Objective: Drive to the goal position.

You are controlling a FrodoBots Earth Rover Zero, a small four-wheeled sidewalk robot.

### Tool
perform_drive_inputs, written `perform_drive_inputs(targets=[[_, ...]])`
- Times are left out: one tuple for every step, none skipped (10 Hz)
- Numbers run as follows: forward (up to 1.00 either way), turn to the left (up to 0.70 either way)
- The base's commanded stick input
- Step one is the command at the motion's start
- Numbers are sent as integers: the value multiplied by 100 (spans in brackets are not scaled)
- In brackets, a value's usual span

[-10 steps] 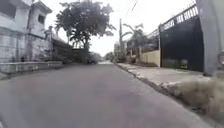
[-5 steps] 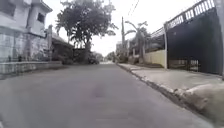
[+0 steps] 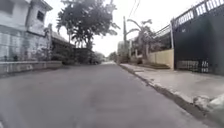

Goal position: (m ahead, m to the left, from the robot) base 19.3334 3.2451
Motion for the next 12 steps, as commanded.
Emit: perform_drive_inputs(targets=[[100,0],[100,0],[100,0],[100,0],[100,0],[100,0],[100,0],[100,0],[100,0],[100,0],[100,0],[100,0]])
